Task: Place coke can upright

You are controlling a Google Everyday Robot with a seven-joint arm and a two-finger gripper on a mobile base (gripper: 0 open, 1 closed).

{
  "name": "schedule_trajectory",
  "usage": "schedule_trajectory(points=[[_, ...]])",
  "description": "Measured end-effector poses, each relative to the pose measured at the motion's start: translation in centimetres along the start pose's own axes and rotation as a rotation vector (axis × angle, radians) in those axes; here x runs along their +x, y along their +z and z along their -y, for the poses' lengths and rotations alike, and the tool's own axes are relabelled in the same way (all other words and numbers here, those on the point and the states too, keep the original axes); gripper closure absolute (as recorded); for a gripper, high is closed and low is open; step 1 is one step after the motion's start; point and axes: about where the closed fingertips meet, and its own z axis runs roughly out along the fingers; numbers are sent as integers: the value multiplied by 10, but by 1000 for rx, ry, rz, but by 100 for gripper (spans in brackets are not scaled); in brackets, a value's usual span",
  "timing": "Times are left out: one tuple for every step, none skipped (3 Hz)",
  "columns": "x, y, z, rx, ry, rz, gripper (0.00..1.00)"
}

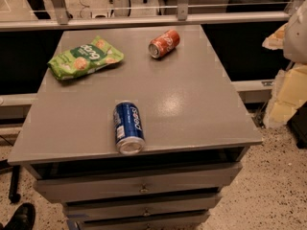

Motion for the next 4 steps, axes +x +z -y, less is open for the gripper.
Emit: schedule_trajectory(points=[[0, 0, 0, 2, 0, 1, 0], [-3, 11, 23, 31, -16, 40, 0], [-17, 34, 63, 47, -54, 124, 0], [-44, 59, 105, 72, -141, 187, 0]])
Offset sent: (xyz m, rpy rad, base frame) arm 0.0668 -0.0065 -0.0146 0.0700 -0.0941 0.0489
